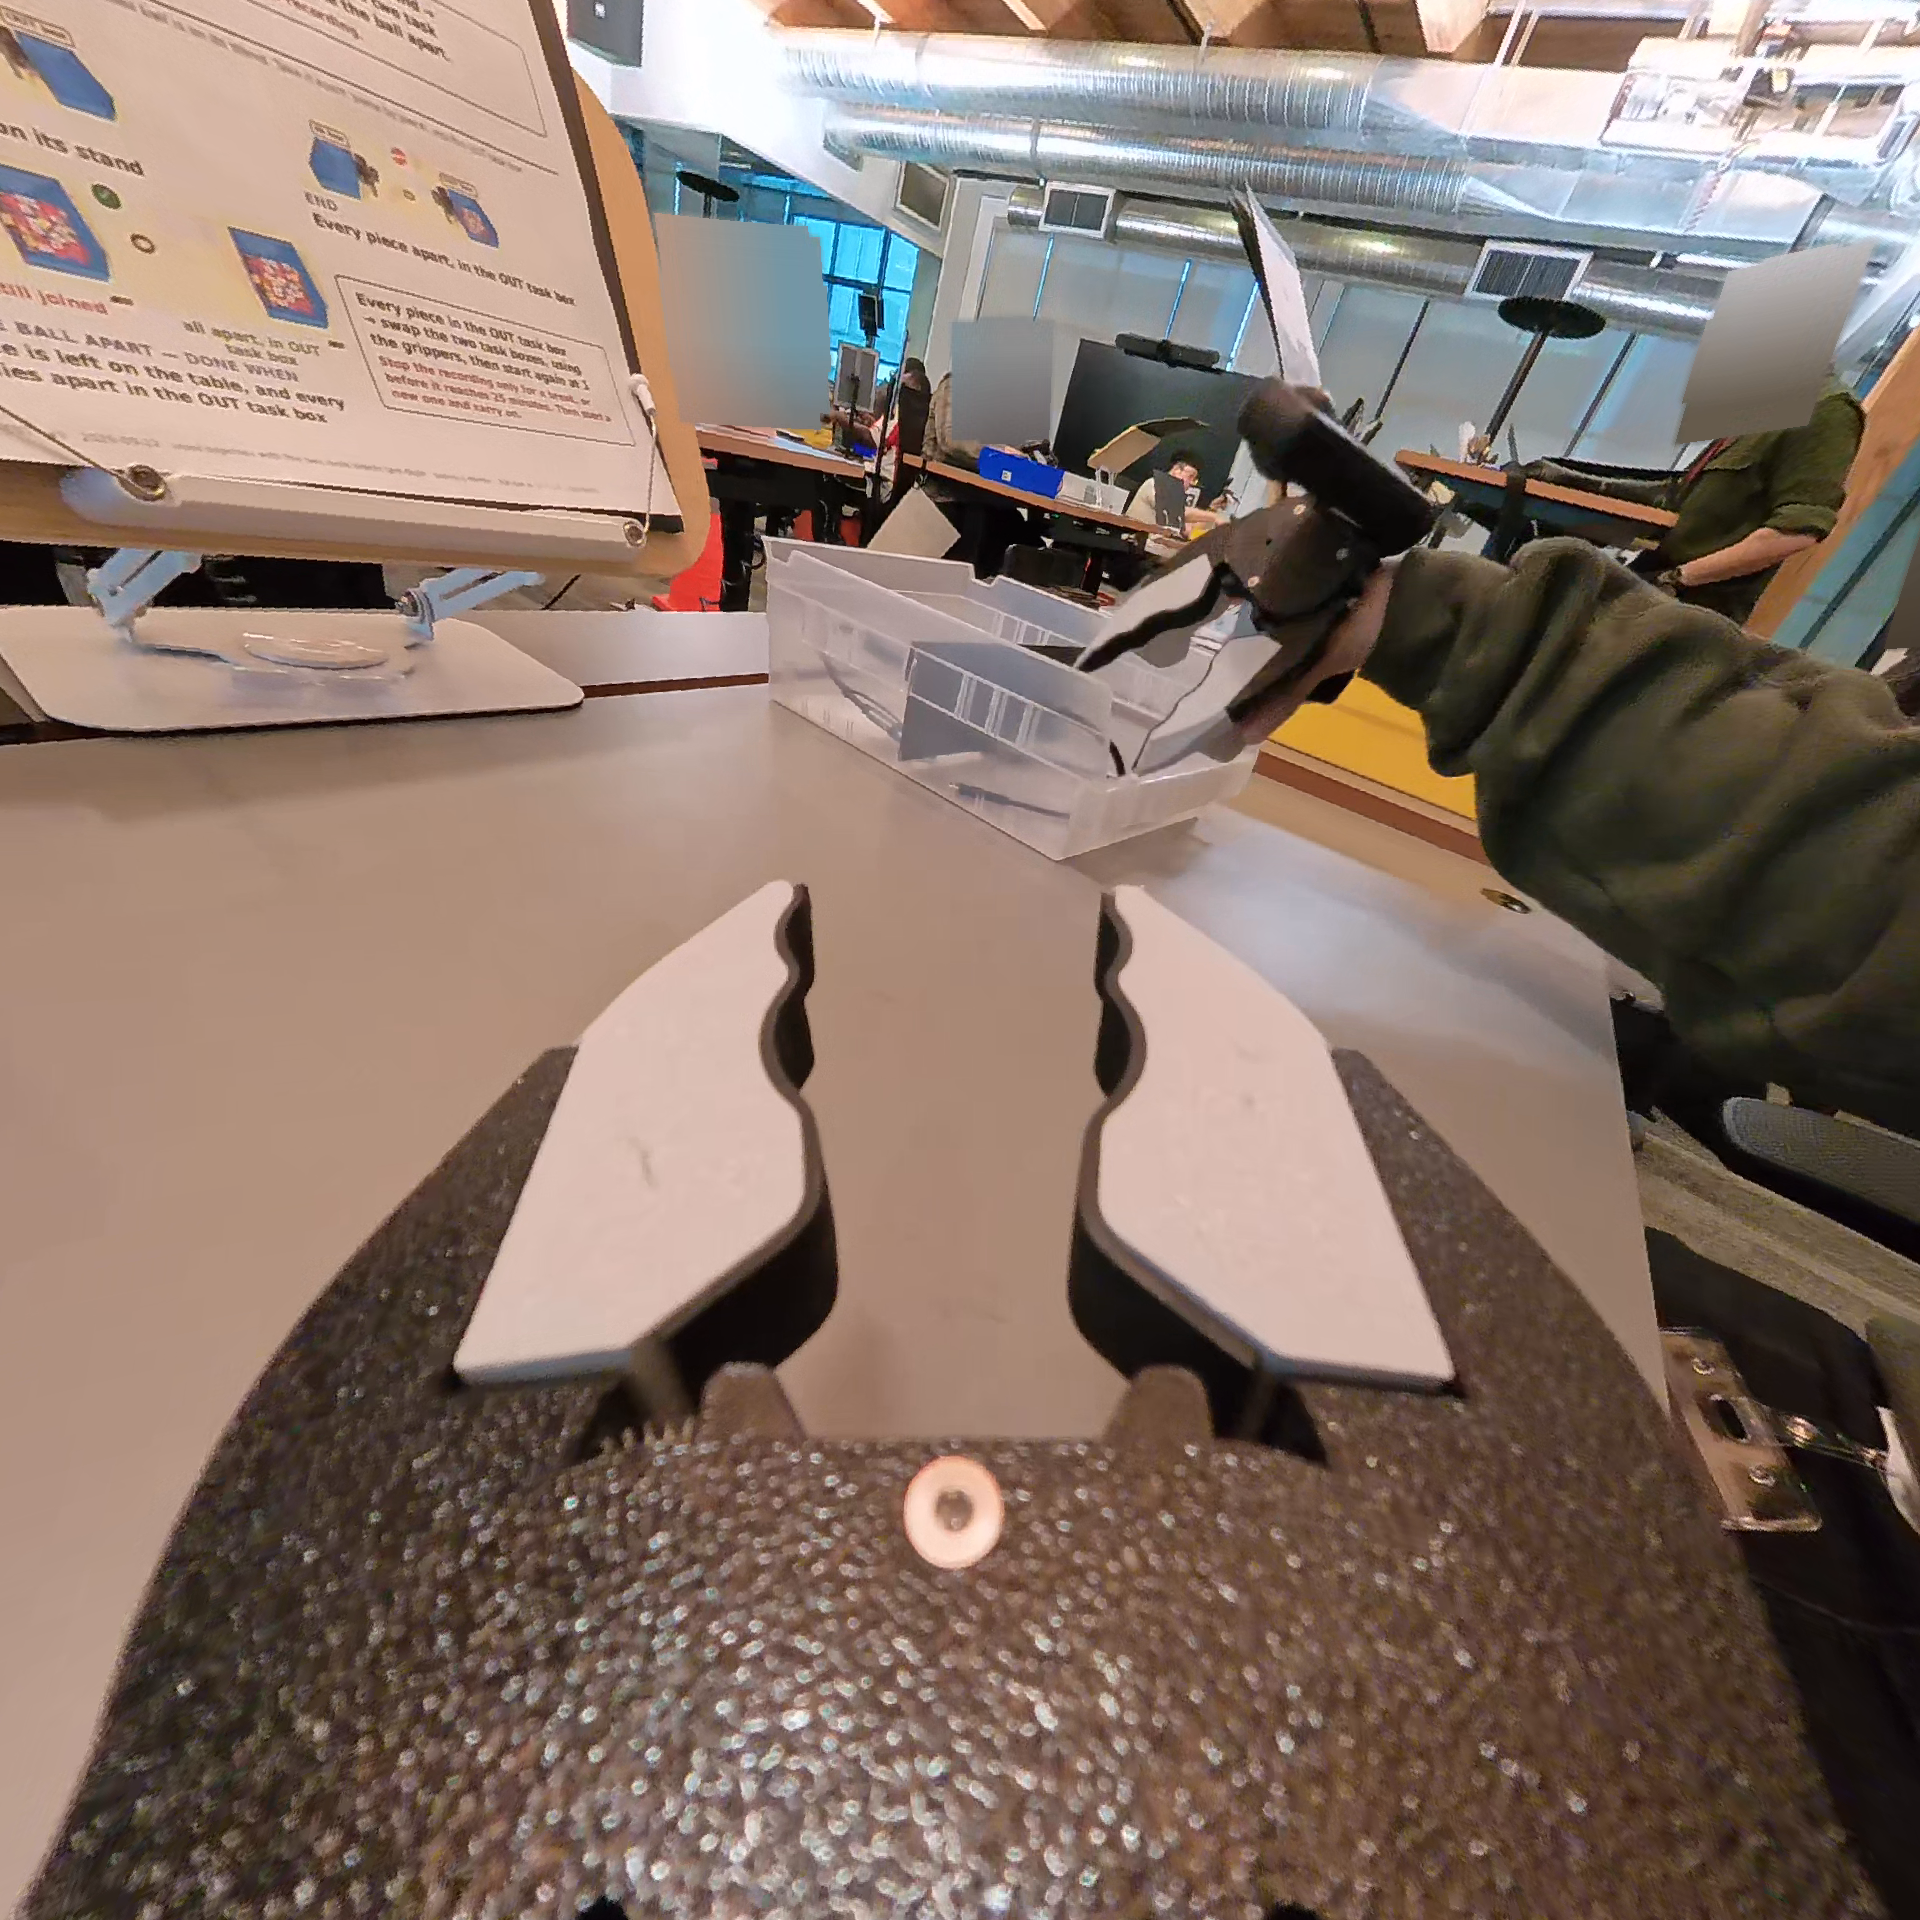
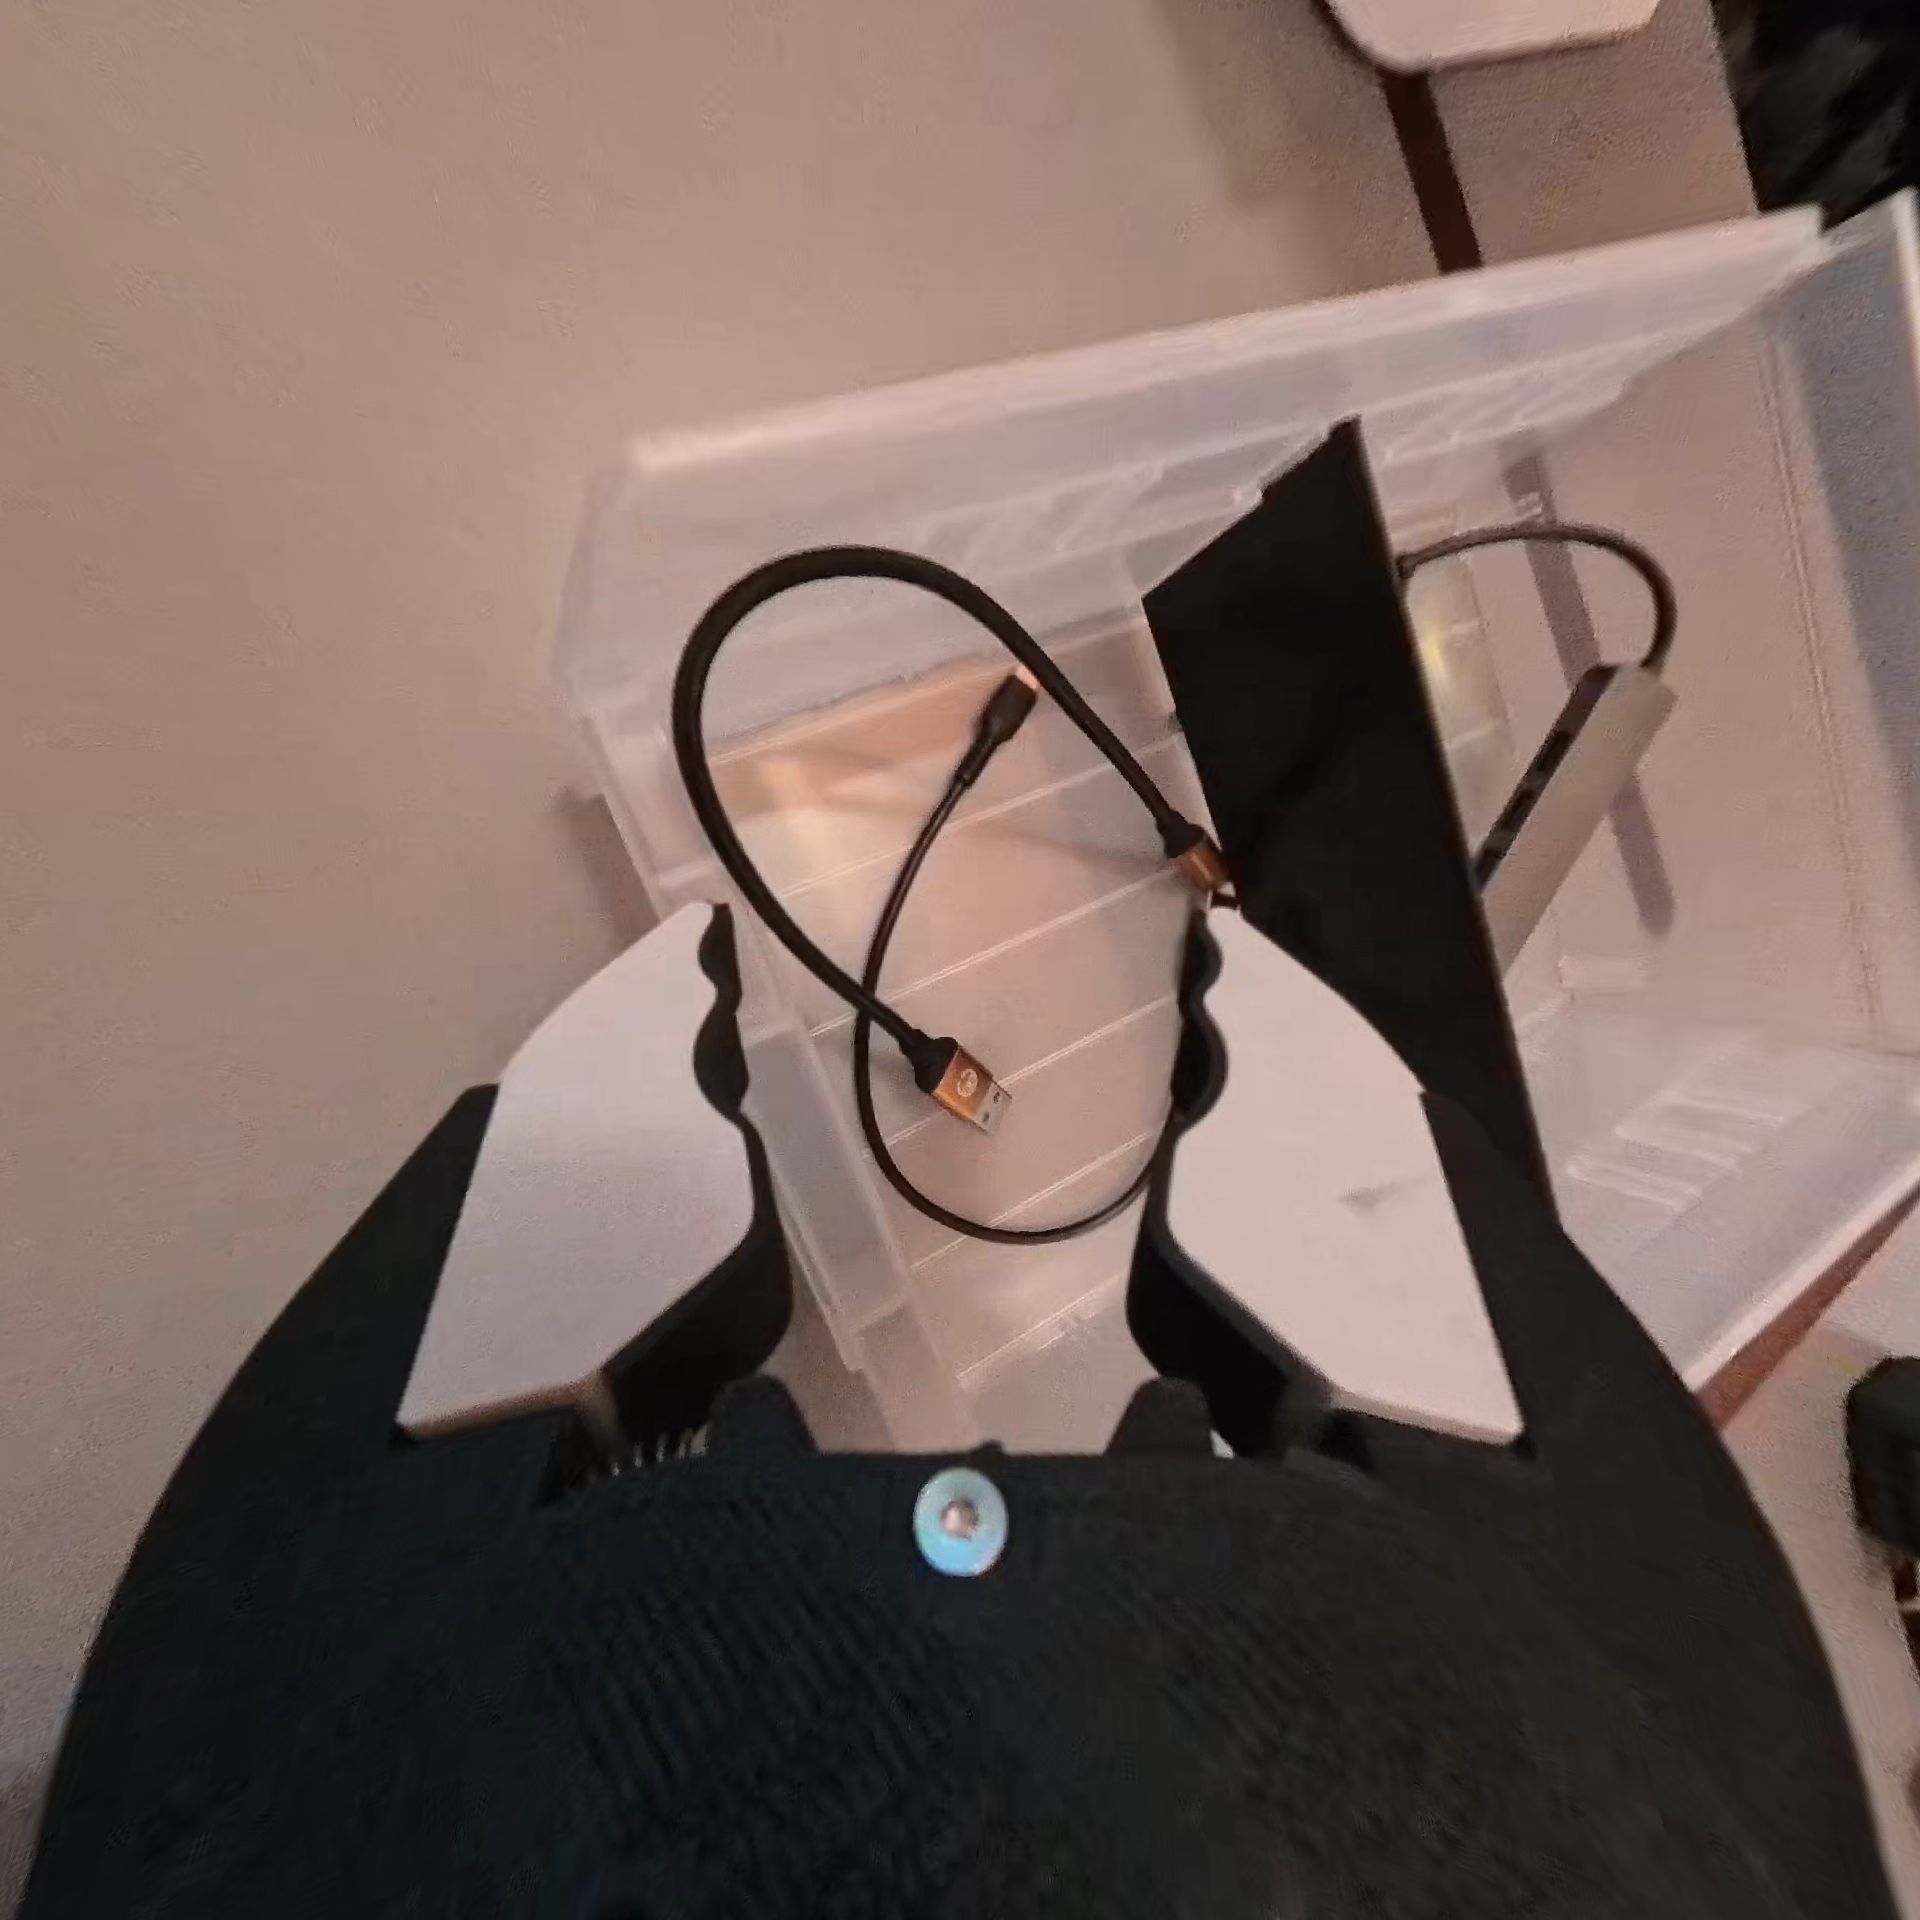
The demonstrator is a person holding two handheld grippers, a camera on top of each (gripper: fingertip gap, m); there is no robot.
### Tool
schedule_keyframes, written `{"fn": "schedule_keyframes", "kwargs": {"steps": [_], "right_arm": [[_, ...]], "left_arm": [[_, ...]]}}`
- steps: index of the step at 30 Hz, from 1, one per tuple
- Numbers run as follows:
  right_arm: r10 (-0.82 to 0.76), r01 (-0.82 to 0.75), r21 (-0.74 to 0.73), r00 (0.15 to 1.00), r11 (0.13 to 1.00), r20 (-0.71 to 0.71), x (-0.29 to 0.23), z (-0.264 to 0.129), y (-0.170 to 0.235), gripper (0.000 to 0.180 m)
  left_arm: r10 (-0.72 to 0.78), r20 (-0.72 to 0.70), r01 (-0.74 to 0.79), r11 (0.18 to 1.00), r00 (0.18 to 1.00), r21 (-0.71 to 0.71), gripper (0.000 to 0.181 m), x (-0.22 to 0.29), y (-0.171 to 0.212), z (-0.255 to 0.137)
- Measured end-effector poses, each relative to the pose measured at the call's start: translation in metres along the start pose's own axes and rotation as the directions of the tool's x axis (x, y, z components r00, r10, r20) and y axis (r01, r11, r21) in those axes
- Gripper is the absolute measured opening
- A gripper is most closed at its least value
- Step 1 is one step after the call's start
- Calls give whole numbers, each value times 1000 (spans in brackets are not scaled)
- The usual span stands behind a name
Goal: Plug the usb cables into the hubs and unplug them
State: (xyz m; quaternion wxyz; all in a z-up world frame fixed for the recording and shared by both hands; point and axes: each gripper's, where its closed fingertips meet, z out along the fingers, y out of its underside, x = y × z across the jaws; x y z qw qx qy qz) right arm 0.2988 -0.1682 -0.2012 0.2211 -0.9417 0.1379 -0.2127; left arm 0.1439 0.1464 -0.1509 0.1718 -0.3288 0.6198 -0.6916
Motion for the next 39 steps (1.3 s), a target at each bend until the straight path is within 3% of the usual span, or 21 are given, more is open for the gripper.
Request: {"fn": "schedule_keyframes", "kwargs": {"steps": [5,10,12,14,17,21,24,27,29,32,36,39], "right_arm": [[133,-127,109,990,986,-46,13,-13,-10,88],[165,-140,236,982,962,-92,2,-40,-32,88],[152,-108,446,986,889,-64,-20,-58,-73,88],[150,-117,661,989,742,6,-50,-74,-120,85],[135,-148,813,987,563,85,-95,-71,-170,89],[110,-44,834,994,550,-21,-127,-28,-200,90],[101,-3,861,993,509,-56,-142,-13,-211,86],[60,-14,862,998,506,-19,-155,-3,-208,81],[78,-37,861,997,508,-3,-154,-2,-202,82],[111,-51,900,994,433,3,-149,-14,-198,78],[146,-96,908,989,407,39,-143,-17,-196,78],[158,-111,913,986,393,52,-140,-19,-195,77]], "left_arm": [[15,-4,-15,1000,1000,-8,51,3,0,1],[27,0,-27,1000,1000,-11,51,3,-1,1],[30,5,-30,999,1000,-11,51,2,-1,1],[25,11,-25,1000,1000,-9,51,1,-1,0],[20,45,-21,1000,999,0,51,-3,-5,-3],[55,246,-46,998,968,-39,51,-30,-20,-22],[76,544,20,986,836,-168,48,-79,-25,-63],[84,682,140,953,726,-267,51,-128,-37,-98],[26,713,261,921,701,-290,57,-157,-48,-108],[-63,729,407,861,681,-305,64,-203,-54,-104],[-118,818,656,666,563,-355,67,-253,-27,-104],[-132,823,699,611,553,-372,67,-266,-22,-89]]}}
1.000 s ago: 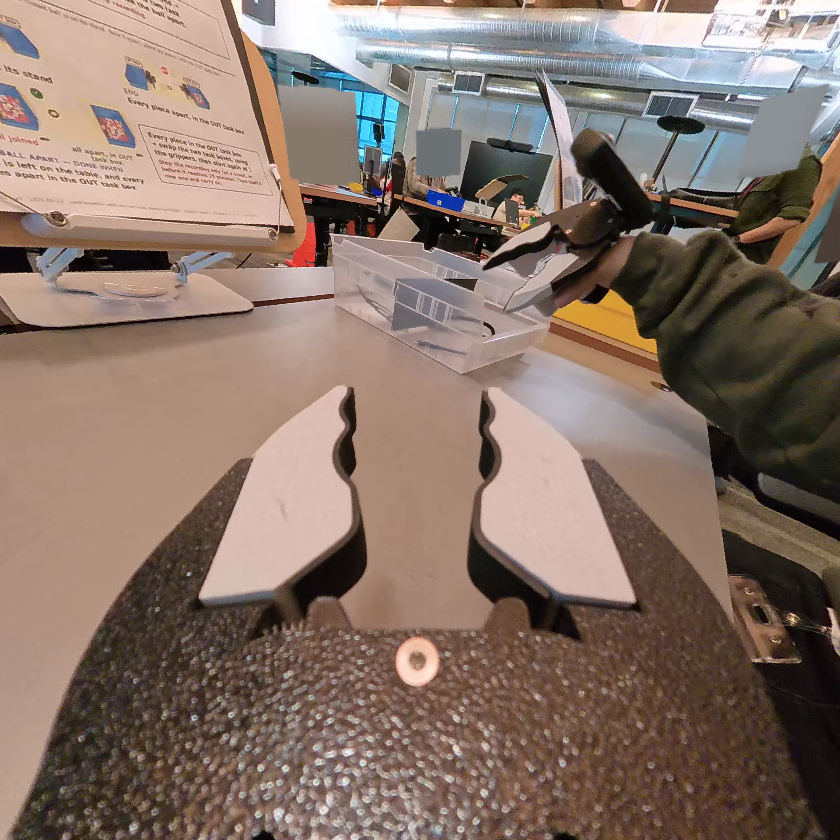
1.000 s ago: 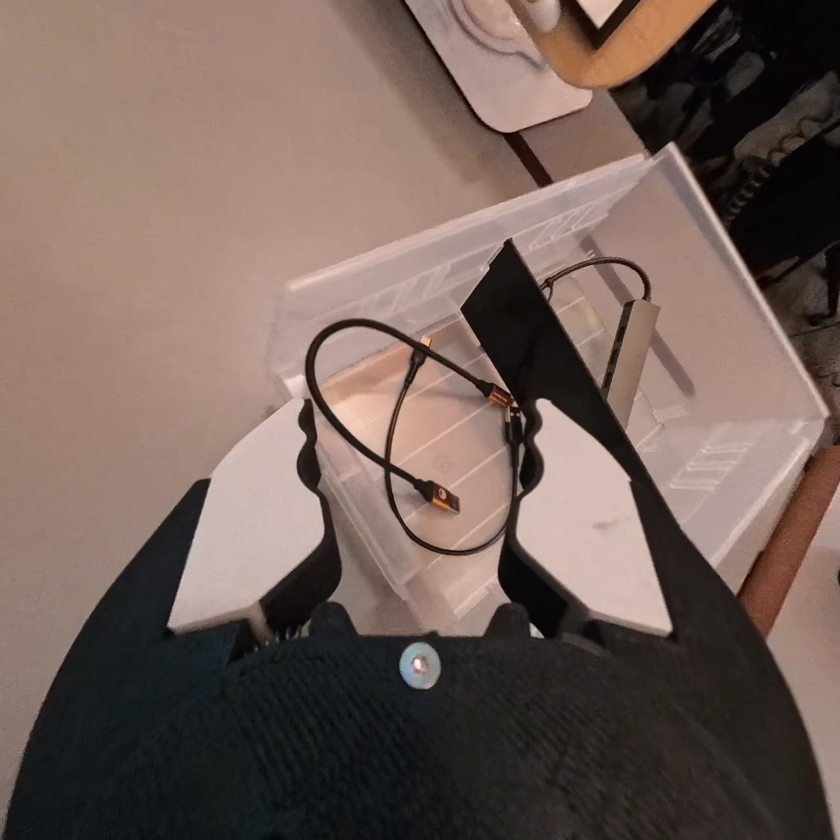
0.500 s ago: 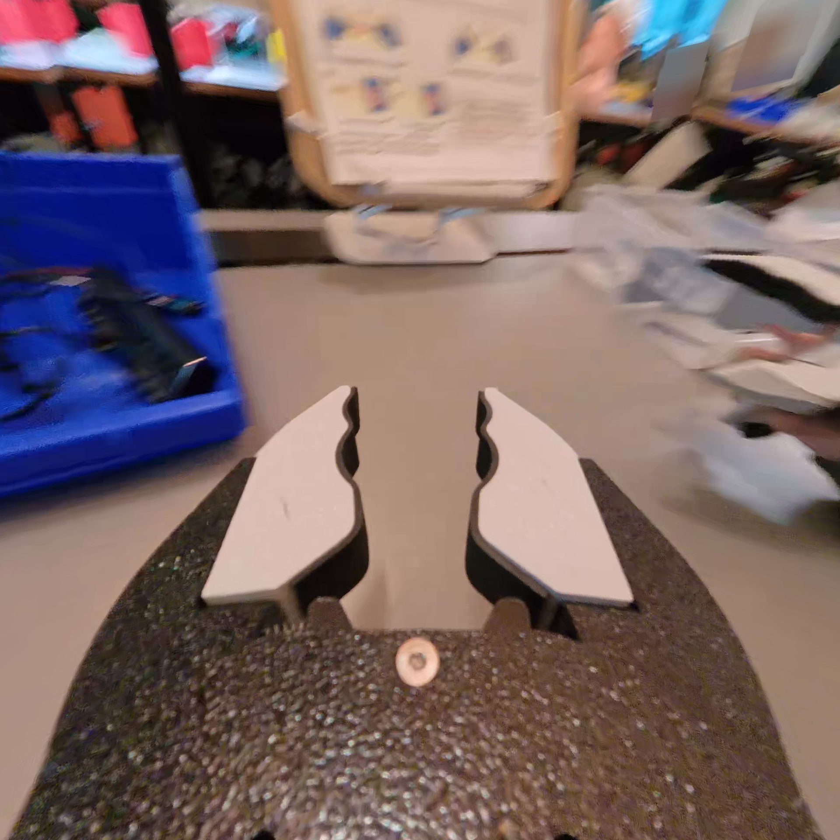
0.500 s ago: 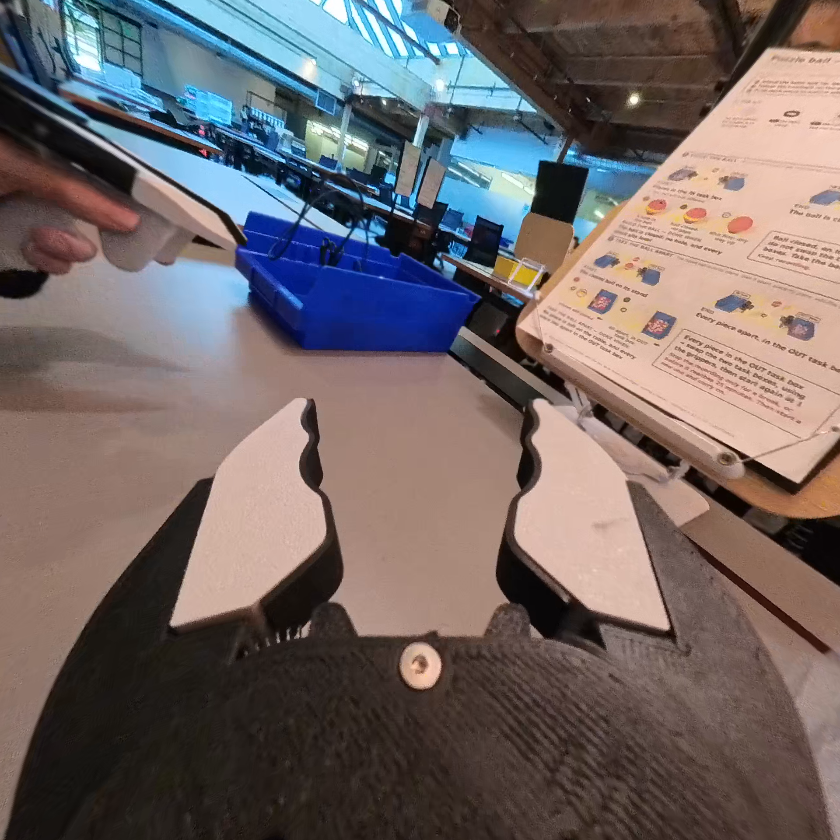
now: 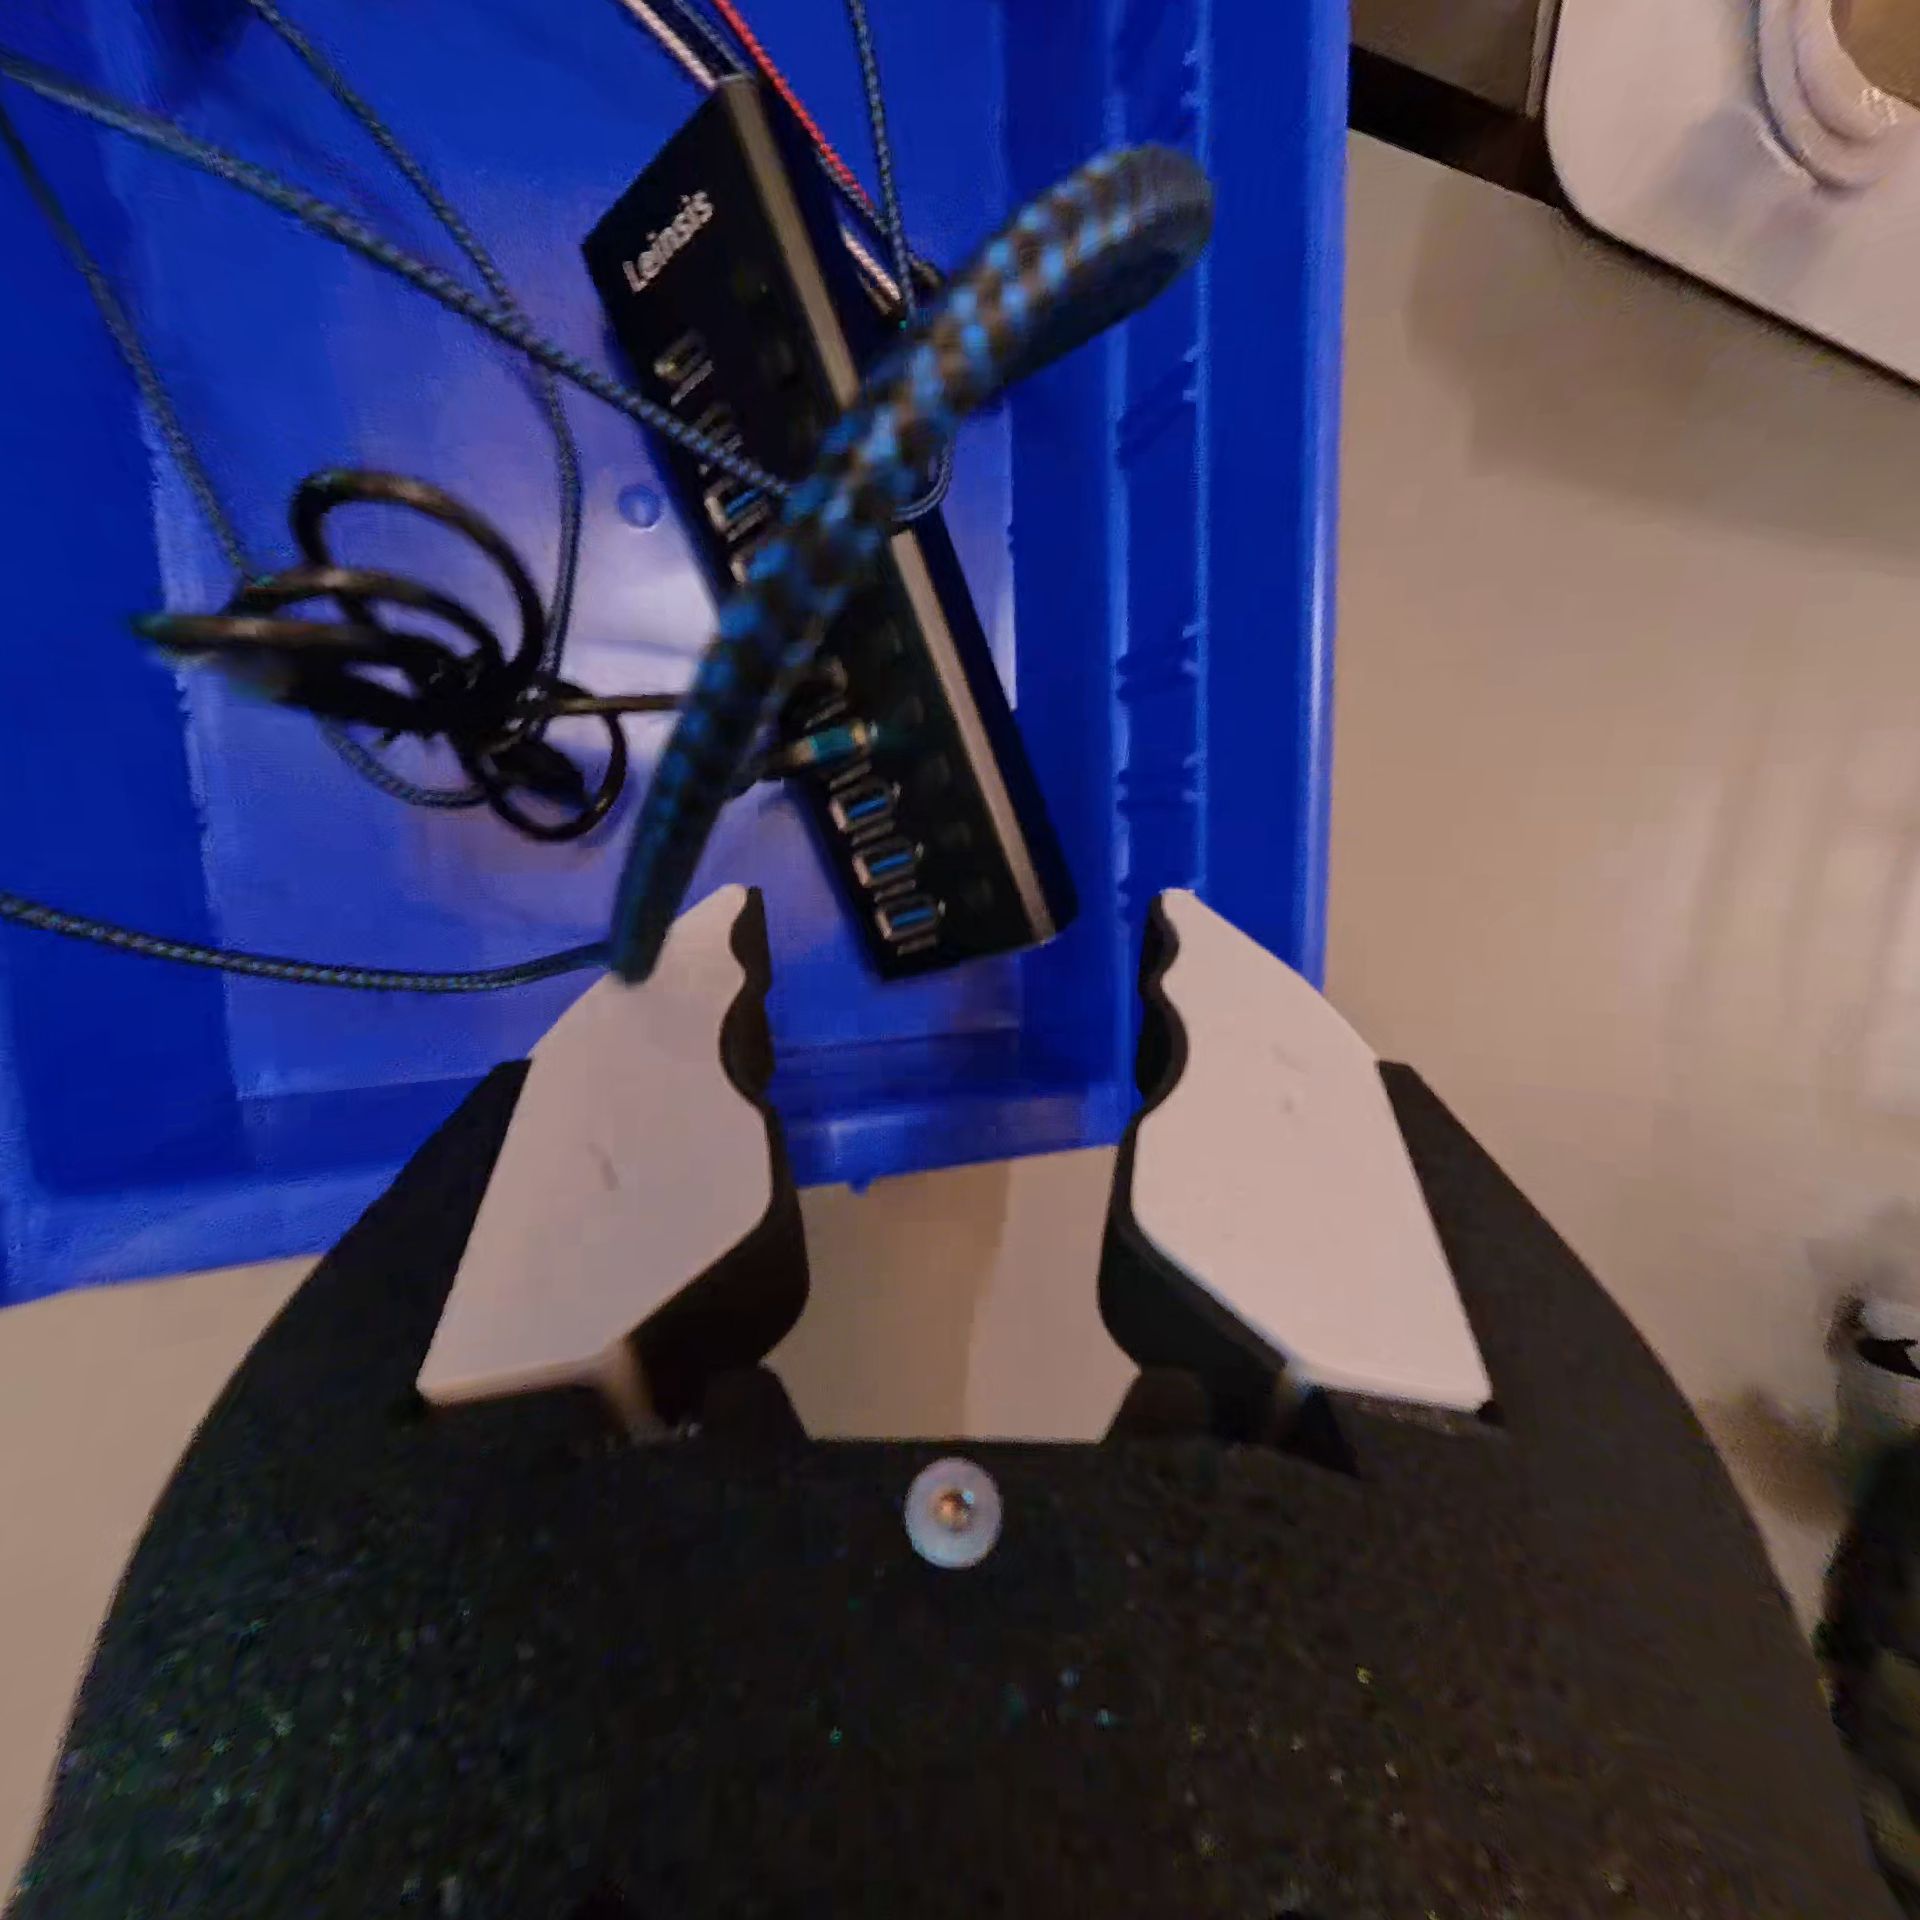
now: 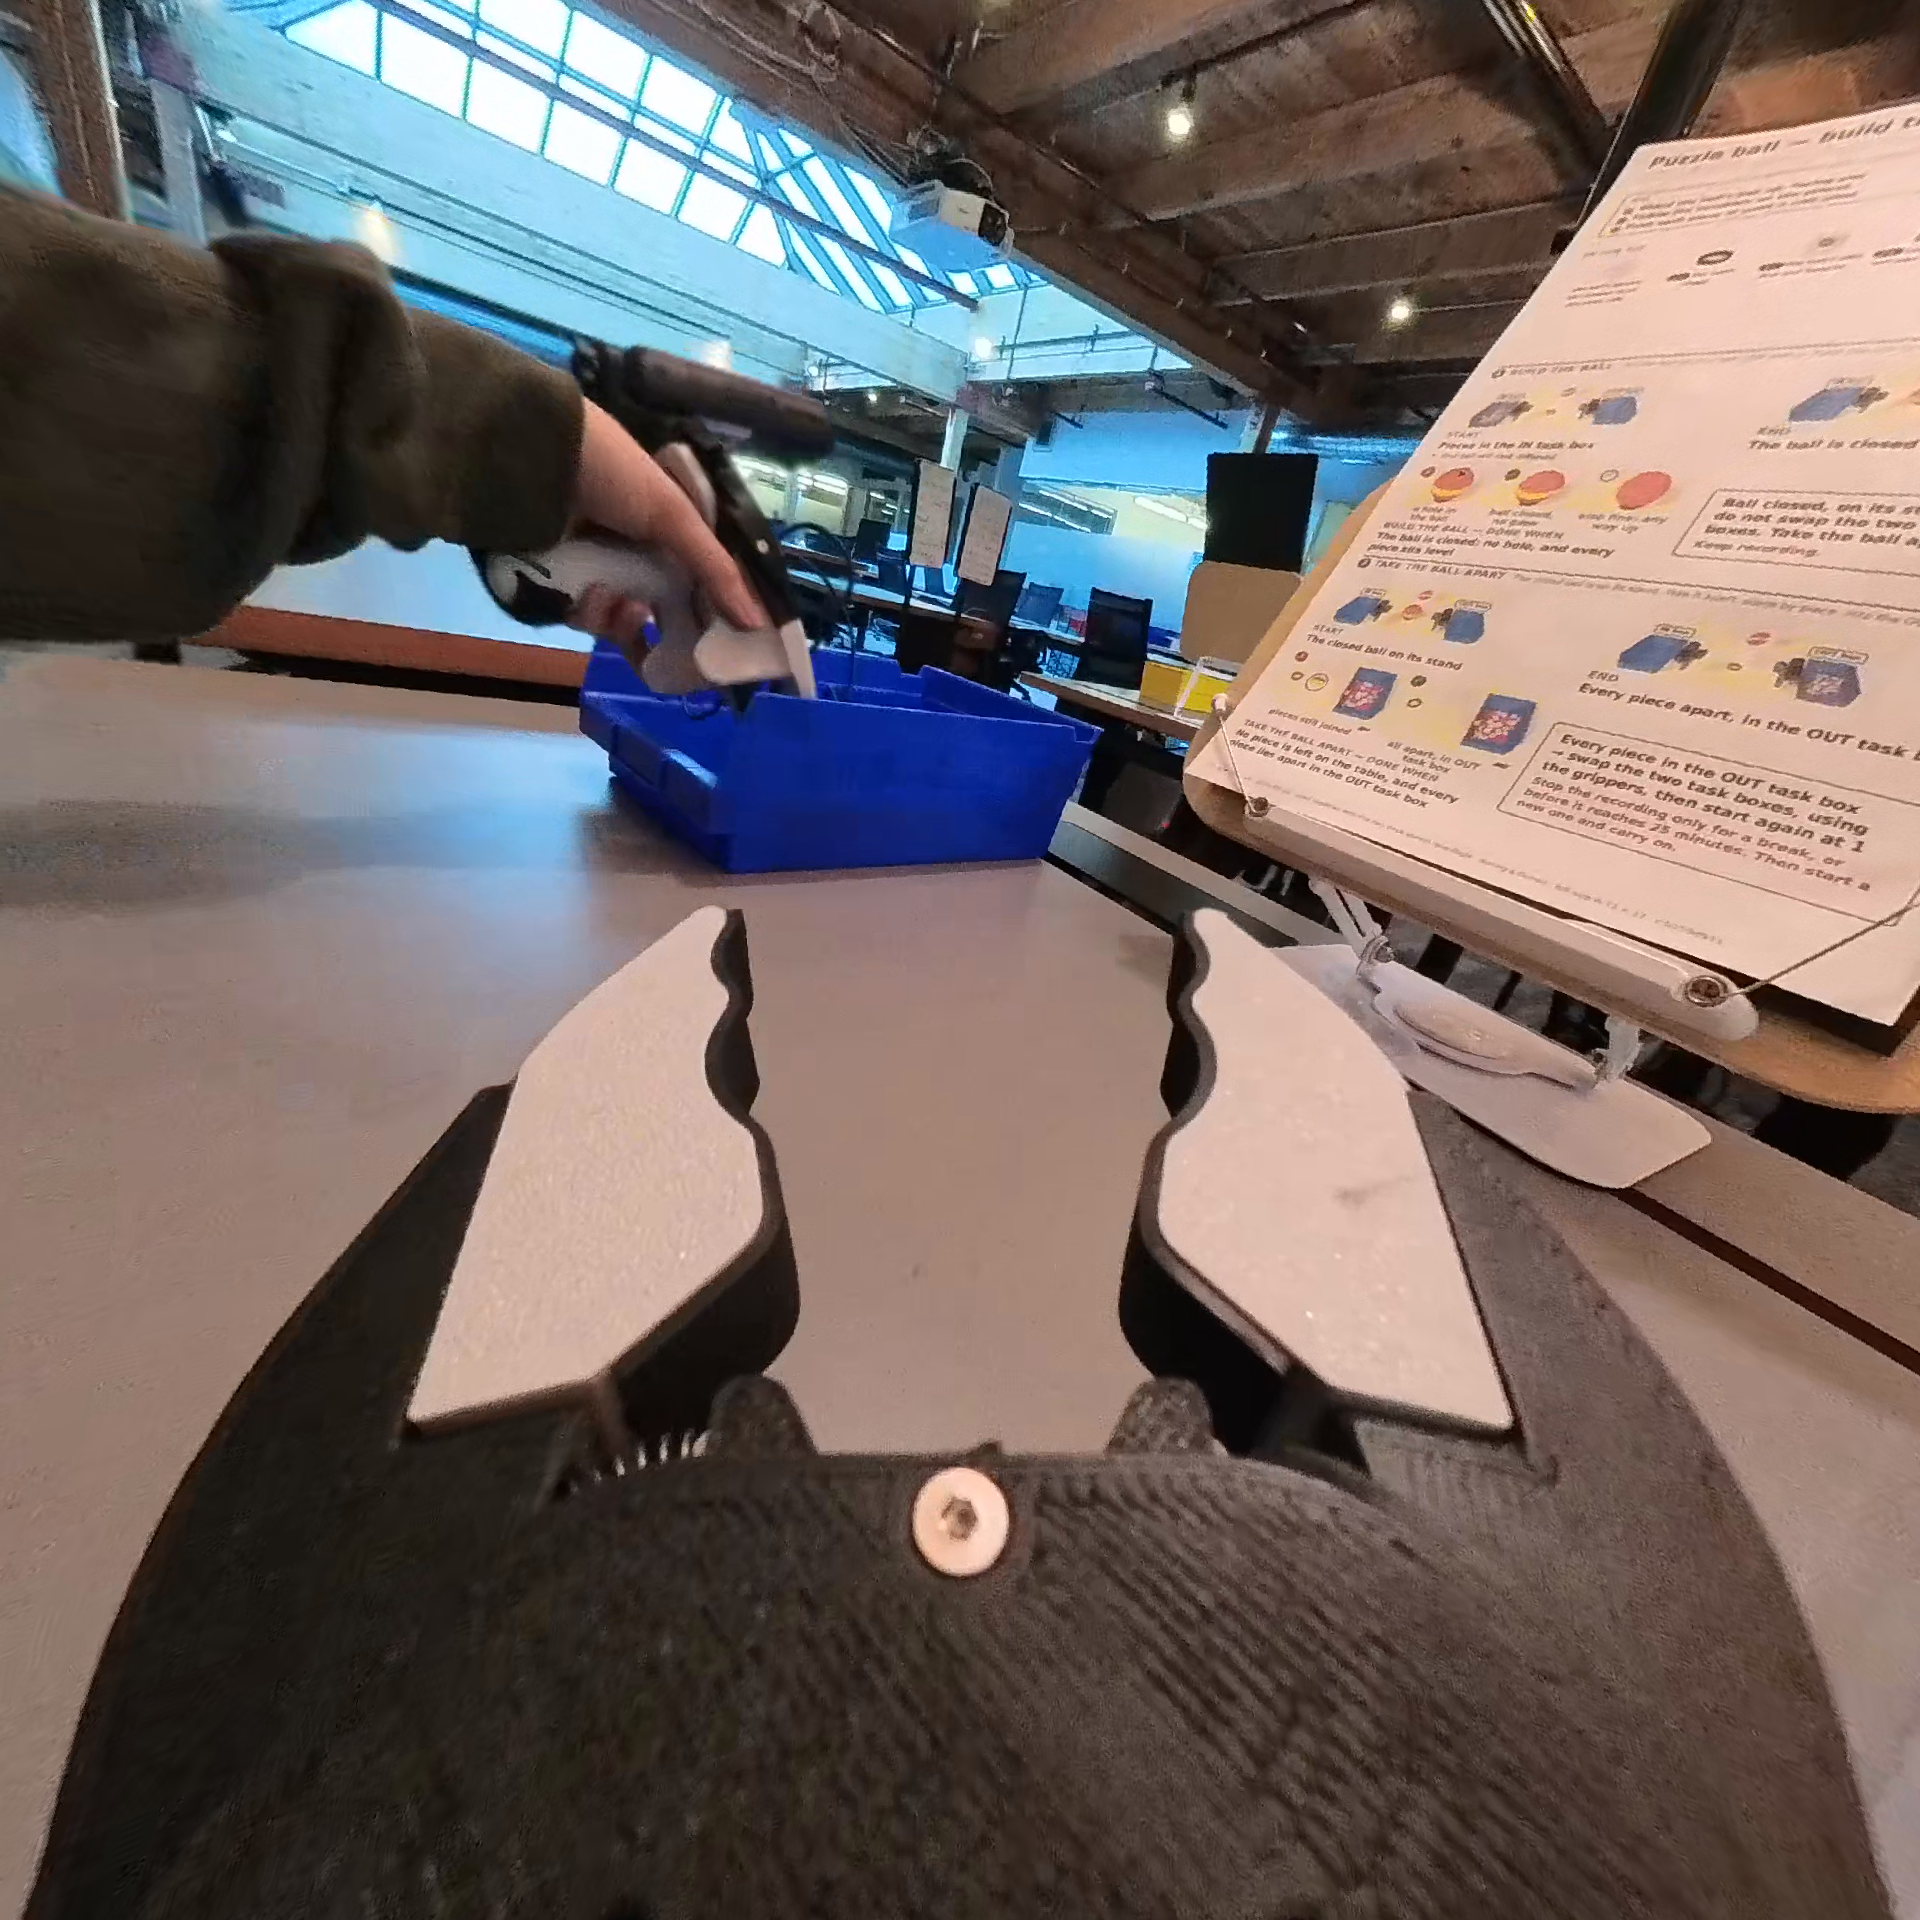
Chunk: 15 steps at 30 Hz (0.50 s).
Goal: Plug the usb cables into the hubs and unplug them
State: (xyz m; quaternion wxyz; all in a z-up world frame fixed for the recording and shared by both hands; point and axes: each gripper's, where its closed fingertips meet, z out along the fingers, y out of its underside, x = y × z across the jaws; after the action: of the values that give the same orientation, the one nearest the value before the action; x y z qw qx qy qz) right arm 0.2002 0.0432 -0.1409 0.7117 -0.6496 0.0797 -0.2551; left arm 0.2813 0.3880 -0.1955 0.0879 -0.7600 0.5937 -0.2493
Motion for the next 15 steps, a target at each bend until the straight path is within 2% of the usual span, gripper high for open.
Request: {"fn": "schedule_keyframes", "kwargs": {"steps": [4,8,10,13,15], "right_arm": [[-2,2,2,1000,1000,6,-1,0,0,77],[1,-1,-1,1000,1000,9,-1,0,1,76],[7,-7,1,1000,1000,11,0,0,1,76],[19,-19,-3,1000,1000,15,0,0,1,75],[22,-22,-8,1000,1000,18,0,1,2,74]], "left_arm": [[-125,-45,119,986,991,-117,68,4,-3,21],[-193,14,192,962,981,-195,70,-9,2,39],[-226,34,228,953,974,-201,70,-15,3,47],[-256,-18,246,945,967,-216,63,-9,6,58],[-211,-31,203,963,977,-176,59,-9,4,62]]}}
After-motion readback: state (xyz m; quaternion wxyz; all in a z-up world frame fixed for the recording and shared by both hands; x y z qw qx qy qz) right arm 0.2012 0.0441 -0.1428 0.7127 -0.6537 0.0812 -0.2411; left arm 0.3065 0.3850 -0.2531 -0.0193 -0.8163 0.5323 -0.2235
